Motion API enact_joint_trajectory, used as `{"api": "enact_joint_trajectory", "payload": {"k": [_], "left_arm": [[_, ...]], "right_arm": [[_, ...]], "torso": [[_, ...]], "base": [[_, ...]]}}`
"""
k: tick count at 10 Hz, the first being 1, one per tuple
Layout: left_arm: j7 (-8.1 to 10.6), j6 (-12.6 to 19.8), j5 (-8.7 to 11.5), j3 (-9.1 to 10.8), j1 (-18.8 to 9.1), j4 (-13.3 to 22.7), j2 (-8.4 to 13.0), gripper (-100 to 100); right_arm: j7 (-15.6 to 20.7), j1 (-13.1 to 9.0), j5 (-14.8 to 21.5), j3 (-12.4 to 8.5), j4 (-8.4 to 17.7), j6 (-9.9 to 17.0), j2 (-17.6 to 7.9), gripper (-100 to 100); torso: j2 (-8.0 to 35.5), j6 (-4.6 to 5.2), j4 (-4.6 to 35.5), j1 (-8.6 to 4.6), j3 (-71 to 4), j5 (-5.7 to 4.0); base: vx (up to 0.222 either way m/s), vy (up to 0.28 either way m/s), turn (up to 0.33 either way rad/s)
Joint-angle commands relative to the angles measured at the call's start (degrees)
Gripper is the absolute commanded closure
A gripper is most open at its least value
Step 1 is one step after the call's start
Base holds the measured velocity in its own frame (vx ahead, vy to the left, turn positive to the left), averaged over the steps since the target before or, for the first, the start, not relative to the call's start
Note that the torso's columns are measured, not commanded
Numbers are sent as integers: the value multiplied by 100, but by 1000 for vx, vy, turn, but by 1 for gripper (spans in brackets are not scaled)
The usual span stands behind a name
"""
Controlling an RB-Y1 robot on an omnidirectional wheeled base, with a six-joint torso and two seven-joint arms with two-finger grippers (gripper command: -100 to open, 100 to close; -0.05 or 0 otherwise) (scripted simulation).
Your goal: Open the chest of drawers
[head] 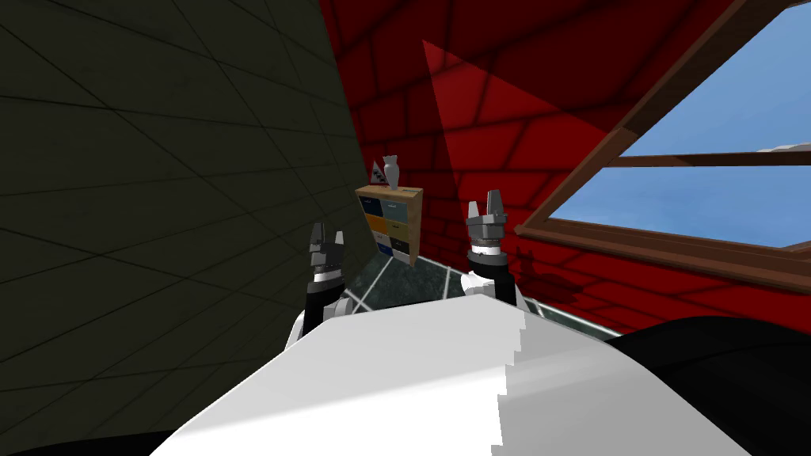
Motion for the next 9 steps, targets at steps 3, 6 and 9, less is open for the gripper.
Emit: {"api": "enact_joint_trajectory", "payload": {"k": [3, 6, 9], "left_arm": [[0, 0, 0, 0, 0, -1, 0, 0], [0, 0, 0, 0, 0, -1, 0, 0], [0, -1, 0, 0, 0, -2, 0, 0]], "right_arm": [[0, 0, 0, 0, -1, 0, 0, 0], [0, 0, 0, 0, -1, 0, 0, 0], [0, 0, 0, 0, -2, -1, 0, 0]], "torso": [[1003, 0, 1006, 0, -2014, 0], [2269, 0, 2268, 0, -4536, 0], [3539, 0, 3537, 0, -7073, 0]], "base": [[0, 0, 0], [0, 0, 0], [0, 0, 0]]}}
